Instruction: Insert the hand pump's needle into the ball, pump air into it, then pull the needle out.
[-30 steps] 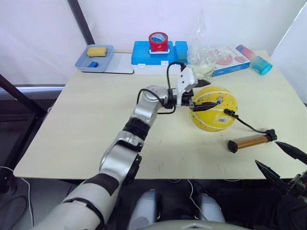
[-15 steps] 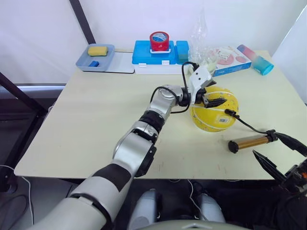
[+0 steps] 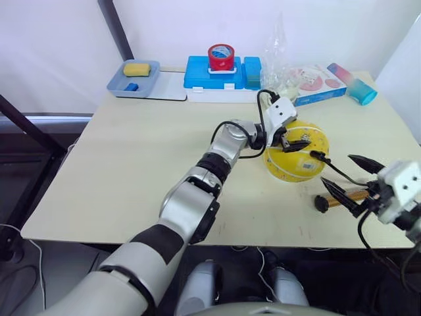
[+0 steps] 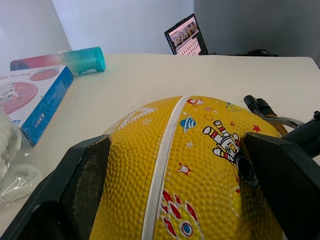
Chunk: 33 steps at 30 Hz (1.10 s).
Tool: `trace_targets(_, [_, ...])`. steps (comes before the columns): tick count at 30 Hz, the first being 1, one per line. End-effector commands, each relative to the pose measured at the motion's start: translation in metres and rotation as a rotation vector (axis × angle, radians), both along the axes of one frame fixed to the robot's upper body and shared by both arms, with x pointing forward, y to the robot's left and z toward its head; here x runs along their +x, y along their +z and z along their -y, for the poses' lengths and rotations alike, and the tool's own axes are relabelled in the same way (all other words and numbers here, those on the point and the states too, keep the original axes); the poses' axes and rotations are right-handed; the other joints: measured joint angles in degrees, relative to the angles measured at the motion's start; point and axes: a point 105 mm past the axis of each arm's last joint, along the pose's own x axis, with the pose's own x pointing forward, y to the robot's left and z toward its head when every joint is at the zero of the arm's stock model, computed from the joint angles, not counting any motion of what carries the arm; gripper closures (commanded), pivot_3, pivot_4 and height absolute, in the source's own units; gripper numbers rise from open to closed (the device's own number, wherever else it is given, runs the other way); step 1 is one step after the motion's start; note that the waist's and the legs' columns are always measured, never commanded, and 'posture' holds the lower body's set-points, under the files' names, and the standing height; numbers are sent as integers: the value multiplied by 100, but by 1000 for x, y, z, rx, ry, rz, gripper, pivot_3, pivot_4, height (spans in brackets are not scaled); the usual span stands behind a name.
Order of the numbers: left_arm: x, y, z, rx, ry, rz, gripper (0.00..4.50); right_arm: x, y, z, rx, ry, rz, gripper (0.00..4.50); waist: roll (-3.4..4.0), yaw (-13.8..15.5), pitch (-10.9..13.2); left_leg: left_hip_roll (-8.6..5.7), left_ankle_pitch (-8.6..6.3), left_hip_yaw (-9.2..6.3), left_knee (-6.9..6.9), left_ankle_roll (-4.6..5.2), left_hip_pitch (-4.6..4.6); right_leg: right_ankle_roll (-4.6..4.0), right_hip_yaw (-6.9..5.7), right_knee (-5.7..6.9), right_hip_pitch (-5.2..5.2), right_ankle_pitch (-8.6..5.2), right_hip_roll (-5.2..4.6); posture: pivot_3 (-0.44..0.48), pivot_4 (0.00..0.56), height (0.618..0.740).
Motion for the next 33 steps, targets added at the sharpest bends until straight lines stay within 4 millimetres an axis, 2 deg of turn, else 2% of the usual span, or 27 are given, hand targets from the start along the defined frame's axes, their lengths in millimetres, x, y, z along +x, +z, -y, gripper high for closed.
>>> trace_targets(1, [-1, -37, -7, 117, 29, -63, 0, 15, 5, 2, -61, -31, -11, 55, -1, -4, -1, 1, 0, 1, 3, 0, 1, 0, 0, 1, 1, 0, 0, 0, 150, 729])
trace_targets(8, [-2, -44, -7, 132, 40, -72, 0, 39, 11, 0, -137, -21, -54, 55, -9, 0, -7, 1, 0, -7, 6, 0, 0, -1, -5, 3, 4, 0, -1, 0, 150, 729])
trace_targets(17, [-3, -45, -4, 128, 45, -73, 0, 51, 15, -5, -189, 49, -66, 55, -10, -4, -7, -1, 0, -8, 8, 0, 1, 0, -7, 2, 11, 1, -1, 0, 150, 729])
trace_targets(19, [-3, -45, -4, 125, 44, -72, 0, 53, 16, -6, -192, 57, -65, 597, -10, -5, -7, 0, 0, -9, 8, 0, 2, 0, -9, 2, 12, 1, -1, 0, 150, 729])
trace_targets(21, [-4, -45, -3, 123, 43, -71, 0, 55, 17, -7, -197, 66, -62, 1401, -10, -9, -7, 0, 1, -11, 8, 0, 2, 0, -10, 2, 13, 1, -1, 0, 150, 729])
trace_targets(23, [-4, -45, -3, 121, 43, -71, 0, 56, 17, -9, -195, 74, -59, 2463, -10, -9, -7, 0, 1, -11, 8, -1, 2, 0, -11, 2, 13, 1, -1, 0, 150, 729])
trace_targets(24, [-4, -44, -3, 120, 43, -70, 0, 56, 17, -10, -195, 79, -59, 3186, -10, -10, -7, -1, 1, -11, 8, -1, 2, 0, -11, 2, 13, 1, -1, 0, 150, 729])
trace_targets(26, [-4, -44, -2, 116, 43, -66, 0, 56, 17, -12, -200, 89, -56, 4139, -10, -17, -7, -1, 1, -10, 8, -2, 2, 0, -11, 2, 13, 1, -1, 0, 150, 729])
trace_targets(27, [-4, -44, -2, 114, 43, -65, 0, 56, 18, -14, -199, 95, -54, 4453, -10, -18, -7, -1, 1, -11, 8, -2, 2, 0, -10, 2, 13, 1, -1, 0, 150, 729])
trace_targets(33, [-4, -50, -4, 131, 47, -50, 0, 52, 30, -13, -182, 109, -33, 4453, -10, -20, -7, -1, 1, -11, 8, -2, 2, 0, -11, 2, 13, 1, -1, 0, 150, 729])
